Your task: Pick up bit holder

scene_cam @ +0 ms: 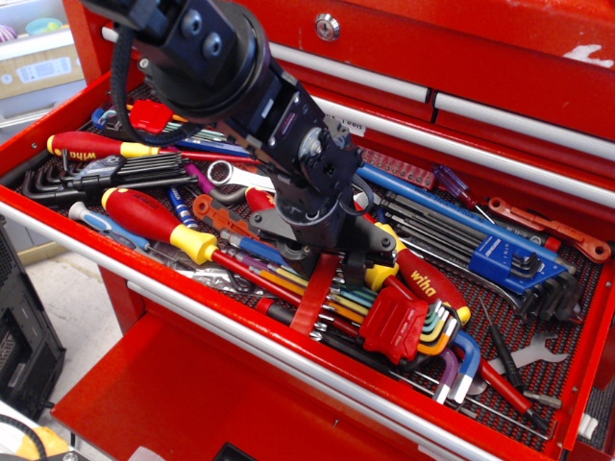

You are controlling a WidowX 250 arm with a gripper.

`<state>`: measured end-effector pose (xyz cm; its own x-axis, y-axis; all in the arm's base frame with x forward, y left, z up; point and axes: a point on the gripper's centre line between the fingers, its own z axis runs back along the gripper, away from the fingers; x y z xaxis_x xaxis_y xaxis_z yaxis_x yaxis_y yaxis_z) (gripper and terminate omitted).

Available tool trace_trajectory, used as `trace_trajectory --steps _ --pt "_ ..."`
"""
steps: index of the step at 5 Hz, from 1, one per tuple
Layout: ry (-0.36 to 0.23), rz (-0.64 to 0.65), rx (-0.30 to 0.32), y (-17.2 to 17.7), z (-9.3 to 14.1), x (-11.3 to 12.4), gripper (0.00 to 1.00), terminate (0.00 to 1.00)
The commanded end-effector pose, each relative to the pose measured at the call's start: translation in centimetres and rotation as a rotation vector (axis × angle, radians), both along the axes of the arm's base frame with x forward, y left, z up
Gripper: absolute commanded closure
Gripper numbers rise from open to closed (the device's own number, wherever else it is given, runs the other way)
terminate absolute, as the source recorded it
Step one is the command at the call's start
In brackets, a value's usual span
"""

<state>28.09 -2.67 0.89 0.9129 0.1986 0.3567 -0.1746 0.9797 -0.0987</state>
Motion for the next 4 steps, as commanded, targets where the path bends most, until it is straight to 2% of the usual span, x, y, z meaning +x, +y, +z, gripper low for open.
trace_trajectory --steps 1,2,3,4 --pt "0.031 -0.026 0.038 0.8 2.5 0.7 1.0 0.0" --pt "0.047 -0.055 0.056 1.5 4.7 1.9 1.0 0.0" --pt "0.021 -0.091 0.163 1.4 8.3 2.8 1.0 0.0" --pt "0.047 -0.101 0.248 1.6 13.0 2.3 1.0 0.0"
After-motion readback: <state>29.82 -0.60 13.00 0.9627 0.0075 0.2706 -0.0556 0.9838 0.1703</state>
